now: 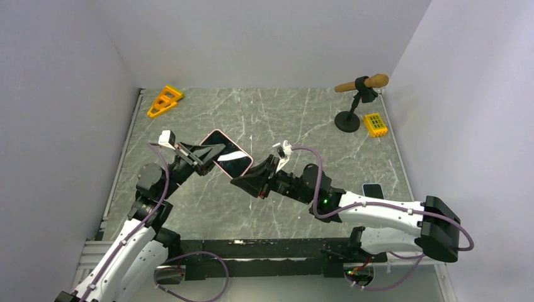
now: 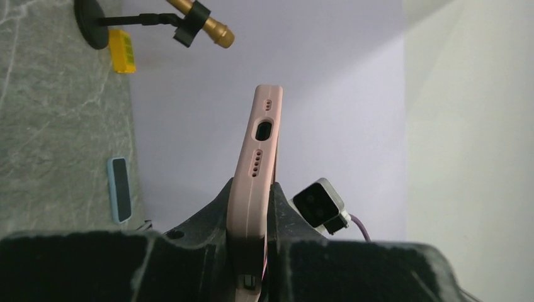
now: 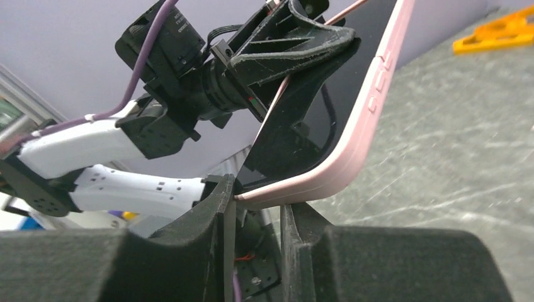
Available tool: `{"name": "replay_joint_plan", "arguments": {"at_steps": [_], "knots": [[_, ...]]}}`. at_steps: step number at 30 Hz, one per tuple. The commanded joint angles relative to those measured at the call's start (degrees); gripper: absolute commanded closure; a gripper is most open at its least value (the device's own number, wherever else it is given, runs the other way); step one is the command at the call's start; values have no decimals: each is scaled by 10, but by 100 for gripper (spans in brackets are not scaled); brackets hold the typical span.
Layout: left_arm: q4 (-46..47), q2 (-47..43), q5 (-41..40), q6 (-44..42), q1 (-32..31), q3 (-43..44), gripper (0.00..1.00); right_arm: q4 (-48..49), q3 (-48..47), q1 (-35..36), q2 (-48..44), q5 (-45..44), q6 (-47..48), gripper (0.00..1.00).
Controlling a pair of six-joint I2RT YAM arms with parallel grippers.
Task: Take the phone out of the phone case
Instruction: Remove the phone case from the phone.
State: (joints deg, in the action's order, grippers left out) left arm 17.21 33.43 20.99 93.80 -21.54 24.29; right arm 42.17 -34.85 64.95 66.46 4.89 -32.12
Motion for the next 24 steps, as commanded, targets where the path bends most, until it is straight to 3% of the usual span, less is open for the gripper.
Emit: {"name": "replay_joint_plan", "arguments": {"at_steps": [1, 11, 14, 18, 24], "knots": [[-95, -3, 96, 36, -19, 37, 100, -194, -82, 1, 24, -54, 278, 100], [-91, 0, 96, 30, -19, 53, 100, -268, -146, 26, 43, -190, 384, 100], [-98, -8, 86, 23, -19, 51, 100, -292, -158, 30, 45, -219, 376, 100], [-84, -23, 48, -4, -18, 41, 100, -332, -148, 33, 30, -230, 290, 100], [-87, -17, 29, -118, -18, 61, 100, -329, 2, 30, -57, -236, 92, 56]]}}
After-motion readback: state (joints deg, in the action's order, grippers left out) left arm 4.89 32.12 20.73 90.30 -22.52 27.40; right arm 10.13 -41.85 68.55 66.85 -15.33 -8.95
